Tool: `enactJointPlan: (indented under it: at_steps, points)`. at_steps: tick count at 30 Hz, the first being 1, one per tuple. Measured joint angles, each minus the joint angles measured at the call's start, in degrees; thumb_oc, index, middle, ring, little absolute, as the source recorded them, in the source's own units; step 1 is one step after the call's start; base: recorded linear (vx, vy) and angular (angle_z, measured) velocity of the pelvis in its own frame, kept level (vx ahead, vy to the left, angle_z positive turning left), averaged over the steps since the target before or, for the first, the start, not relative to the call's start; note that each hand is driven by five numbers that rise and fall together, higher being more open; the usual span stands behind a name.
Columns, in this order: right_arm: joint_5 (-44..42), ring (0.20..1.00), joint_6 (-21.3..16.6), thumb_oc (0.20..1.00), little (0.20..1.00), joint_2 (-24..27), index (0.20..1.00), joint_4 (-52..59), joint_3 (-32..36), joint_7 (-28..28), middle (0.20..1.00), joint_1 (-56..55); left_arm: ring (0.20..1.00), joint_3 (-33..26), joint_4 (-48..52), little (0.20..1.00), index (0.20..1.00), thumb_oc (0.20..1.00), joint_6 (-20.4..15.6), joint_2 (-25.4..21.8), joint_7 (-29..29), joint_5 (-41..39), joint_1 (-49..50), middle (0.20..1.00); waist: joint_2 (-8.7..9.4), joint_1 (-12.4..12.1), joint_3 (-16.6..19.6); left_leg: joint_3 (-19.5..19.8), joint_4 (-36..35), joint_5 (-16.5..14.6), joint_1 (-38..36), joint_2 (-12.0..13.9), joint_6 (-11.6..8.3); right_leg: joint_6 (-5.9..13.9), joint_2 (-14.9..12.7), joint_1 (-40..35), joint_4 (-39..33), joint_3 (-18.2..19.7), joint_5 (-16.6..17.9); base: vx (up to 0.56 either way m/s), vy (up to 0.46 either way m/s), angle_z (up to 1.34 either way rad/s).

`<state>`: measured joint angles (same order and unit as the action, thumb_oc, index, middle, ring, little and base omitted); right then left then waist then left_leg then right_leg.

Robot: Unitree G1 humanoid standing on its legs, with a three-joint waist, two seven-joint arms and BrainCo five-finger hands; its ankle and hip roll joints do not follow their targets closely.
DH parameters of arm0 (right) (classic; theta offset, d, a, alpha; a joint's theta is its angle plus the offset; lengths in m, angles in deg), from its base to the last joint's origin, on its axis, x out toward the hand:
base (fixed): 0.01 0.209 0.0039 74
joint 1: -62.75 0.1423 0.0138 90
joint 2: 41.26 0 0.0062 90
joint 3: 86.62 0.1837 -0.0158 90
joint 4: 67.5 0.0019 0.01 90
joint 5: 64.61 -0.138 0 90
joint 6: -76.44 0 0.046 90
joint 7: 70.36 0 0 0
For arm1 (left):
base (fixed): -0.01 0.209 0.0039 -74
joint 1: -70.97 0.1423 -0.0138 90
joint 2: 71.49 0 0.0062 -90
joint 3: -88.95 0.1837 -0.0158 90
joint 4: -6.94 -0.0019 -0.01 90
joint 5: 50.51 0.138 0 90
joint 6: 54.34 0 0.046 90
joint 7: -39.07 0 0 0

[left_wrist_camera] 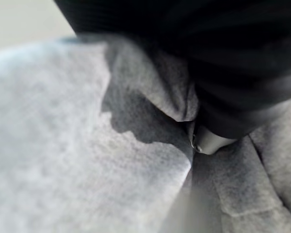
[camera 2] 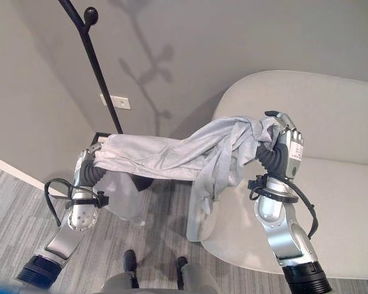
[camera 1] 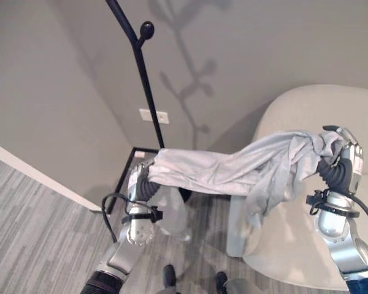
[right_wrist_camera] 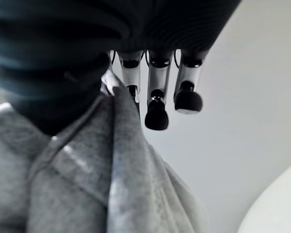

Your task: Hang the clothes on the sofa on the clothes rack.

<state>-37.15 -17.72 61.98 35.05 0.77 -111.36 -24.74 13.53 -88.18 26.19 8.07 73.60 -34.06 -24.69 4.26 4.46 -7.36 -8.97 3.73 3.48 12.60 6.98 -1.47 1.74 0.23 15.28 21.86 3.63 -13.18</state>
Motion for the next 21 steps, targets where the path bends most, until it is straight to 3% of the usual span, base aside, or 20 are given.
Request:
enactJointPlan:
  at_steps: [2,6,11,15,17,18,21]
  points:
    - [0.99,0.2,-0.02,0.2,0.2,0.01,0.2,0.0,-0.01,0.0,0.2,0.01,0.2,0.34,-0.01,0.2,0.2,0.2,0.0,-0.05,0.02,0.12,-0.14,0.2,0.18,-0.07,0.23,-0.18,-0.41,-0.18,-0.98,-0.49,0.22,-0.42,-0.41,0.0,1.55,-0.02,-0.87,0.02,-0.097,0.04]
    - [1.32,0.2,-0.09,0.2,0.2,0.0,0.2,-0.24,-0.25,0.03,0.2,0.21,0.2,0.68,-0.21,0.2,0.2,0.2,-0.02,-0.23,0.03,0.11,-0.01,0.2,0.8,-1.51,0.65,0.09,4.2,-1.11,-0.28,0.66,-1.59,-1.65,0.44,-0.48,2.68,0.43,-1.91,0.01,-0.067,-0.06]
    - [1.31,0.2,-0.01,0.2,0.2,0.04,0.2,-2.53,-0.28,-0.17,0.2,0.33,0.2,2.54,-0.47,0.2,0.2,0.2,-0.18,-0.06,0.03,0.14,-0.27,0.2,0.27,-2.06,1.66,3.85,6.45,-0.9,2.5,0.68,-0.75,-2.59,-0.02,-0.63,3.19,-0.08,-2.11,0.07,0.113,0.09]
    - [1.22,0.2,0.05,0.2,0.2,-0.3,0.2,-3.23,-0.96,-0.31,0.2,1.06,0.2,4.41,-7.23,0.2,0.2,0.2,-1.56,1.35,0.08,0.08,-0.81,0.2,-0.43,-2.37,2.17,9.47,-3.01,-0.89,3.32,2.2,-1.32,-2.52,-2.31,-3.53,-2.32,0.29,0.16,0.17,0.161,0.07]
    - [1.21,0.2,0.06,0.2,0.2,-0.14,0.2,-4.02,-1.29,-0.51,0.2,1.21,0.2,4.58,-9.36,0.2,0.2,0.2,-1.34,2.27,0.25,-0.09,-0.75,0.2,-0.88,-3.13,2.36,11.05,-5.59,-0.91,3.59,3.99,-1.35,-1.64,-2.46,-4.5,-3.17,1.3,-0.04,0.24,0.213,-0.3]
    - [1.15,0.2,0.37,0.2,0.2,-0.57,0.2,-4.52,-2.6,-1.04,0.2,1.74,0.2,4.93,-9.53,0.2,0.2,0.2,-0.96,2.46,1.08,-0.15,-0.76,0.2,-1.39,-4.17,2.65,17.74,-7.36,-0.93,3.86,3.97,-1.38,-0.13,-2.6,-5.93,-5.37,3.05,0.27,0.27,0.33,-0.66]
    - [1.02,0.2,0.34,0.2,0.2,-0.76,0.2,-4.5,-2.95,-1.06,0.2,3.3,0.2,5.94,-9.14,0.2,0.2,0.2,-0.6,2.76,2.31,-0.03,-1.43,0.2,-2.39,-4.75,2.67,20.88,-7.7,-0.89,2.04,3.79,-1.3,3.85,-4.4,-9.93,-9.19,6.82,1.11,0.21,0.381,-0.77]
